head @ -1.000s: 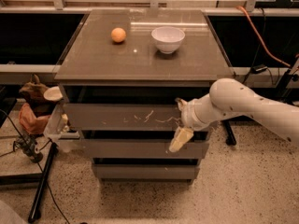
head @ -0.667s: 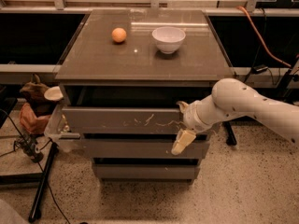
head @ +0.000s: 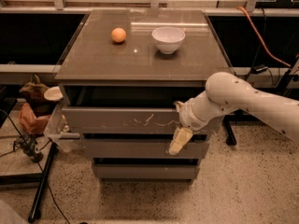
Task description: Open top drawer
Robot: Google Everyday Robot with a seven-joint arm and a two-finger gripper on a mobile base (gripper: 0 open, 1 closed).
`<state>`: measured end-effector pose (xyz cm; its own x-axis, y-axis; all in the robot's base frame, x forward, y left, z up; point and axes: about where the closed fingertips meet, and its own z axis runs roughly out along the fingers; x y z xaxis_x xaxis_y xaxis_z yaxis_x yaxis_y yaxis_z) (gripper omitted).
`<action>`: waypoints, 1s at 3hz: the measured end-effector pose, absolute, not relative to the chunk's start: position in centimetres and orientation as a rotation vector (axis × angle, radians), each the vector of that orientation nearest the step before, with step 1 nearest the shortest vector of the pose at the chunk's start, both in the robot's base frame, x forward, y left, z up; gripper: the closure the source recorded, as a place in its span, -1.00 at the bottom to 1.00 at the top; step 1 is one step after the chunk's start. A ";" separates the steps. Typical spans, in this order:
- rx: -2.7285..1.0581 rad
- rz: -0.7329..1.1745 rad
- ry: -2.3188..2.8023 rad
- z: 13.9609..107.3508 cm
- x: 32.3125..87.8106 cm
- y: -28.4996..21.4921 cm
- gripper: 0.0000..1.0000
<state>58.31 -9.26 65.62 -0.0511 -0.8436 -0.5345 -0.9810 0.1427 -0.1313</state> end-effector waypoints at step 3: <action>-1.795 0.467 1.989 65.5 55.5 -7.9 -1.00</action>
Offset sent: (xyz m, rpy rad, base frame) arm -0.1079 0.0336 -0.0152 -0.0137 0.3302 0.0867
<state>55.46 -7.94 65.51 -0.0791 -0.8530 -0.5159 -0.9934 0.1104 -0.0301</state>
